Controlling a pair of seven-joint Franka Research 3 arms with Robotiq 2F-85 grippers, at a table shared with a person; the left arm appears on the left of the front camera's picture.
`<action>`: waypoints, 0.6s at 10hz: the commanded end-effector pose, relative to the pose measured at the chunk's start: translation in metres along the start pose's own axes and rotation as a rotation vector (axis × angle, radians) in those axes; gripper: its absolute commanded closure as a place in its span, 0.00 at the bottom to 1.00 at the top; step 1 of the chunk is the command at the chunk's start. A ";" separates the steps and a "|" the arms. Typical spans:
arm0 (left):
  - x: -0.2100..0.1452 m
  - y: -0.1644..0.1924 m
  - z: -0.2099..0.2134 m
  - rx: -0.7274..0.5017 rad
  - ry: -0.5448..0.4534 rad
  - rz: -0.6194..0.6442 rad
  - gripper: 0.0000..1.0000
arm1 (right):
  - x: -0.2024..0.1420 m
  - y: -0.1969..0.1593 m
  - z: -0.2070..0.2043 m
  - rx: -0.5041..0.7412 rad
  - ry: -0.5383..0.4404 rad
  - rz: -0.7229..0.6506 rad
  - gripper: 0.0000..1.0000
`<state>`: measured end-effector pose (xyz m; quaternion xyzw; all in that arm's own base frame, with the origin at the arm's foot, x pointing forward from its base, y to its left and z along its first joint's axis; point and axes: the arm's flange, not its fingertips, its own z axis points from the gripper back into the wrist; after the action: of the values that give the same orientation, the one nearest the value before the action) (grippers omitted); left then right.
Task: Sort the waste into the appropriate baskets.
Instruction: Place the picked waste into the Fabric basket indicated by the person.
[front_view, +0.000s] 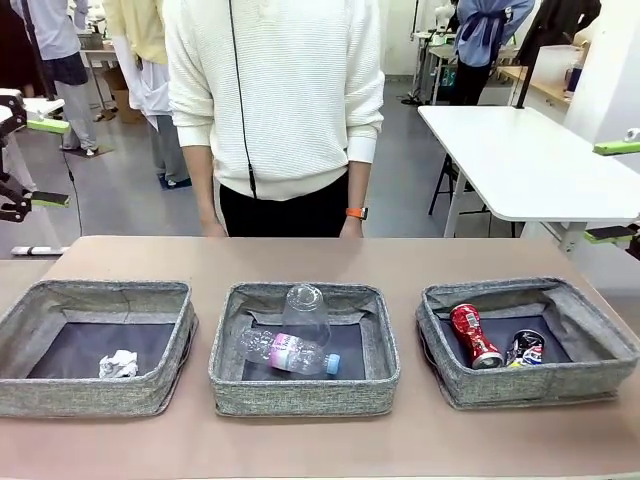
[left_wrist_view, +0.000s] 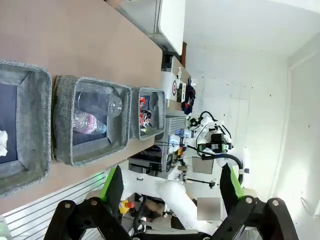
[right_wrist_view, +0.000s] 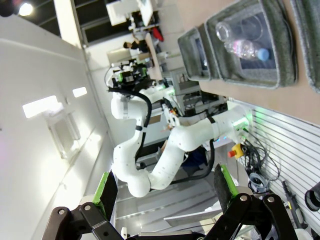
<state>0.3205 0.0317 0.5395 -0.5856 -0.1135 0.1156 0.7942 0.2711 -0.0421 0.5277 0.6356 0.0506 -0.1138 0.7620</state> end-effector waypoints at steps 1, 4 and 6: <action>0.000 0.000 0.006 -0.028 -0.007 0.006 0.00 | 0.001 0.002 0.000 0.016 0.006 0.023 0.00; 0.000 0.000 0.006 -0.028 -0.007 0.006 0.00 | 0.001 0.002 0.000 0.016 0.006 0.023 0.00; 0.000 0.000 0.006 -0.028 -0.007 0.006 0.00 | 0.001 0.002 0.000 0.016 0.006 0.023 0.00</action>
<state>0.3176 0.0390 0.5399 -0.5882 -0.1146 0.1220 0.7912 0.2711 -0.0421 0.5277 0.6356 0.0506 -0.1138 0.7620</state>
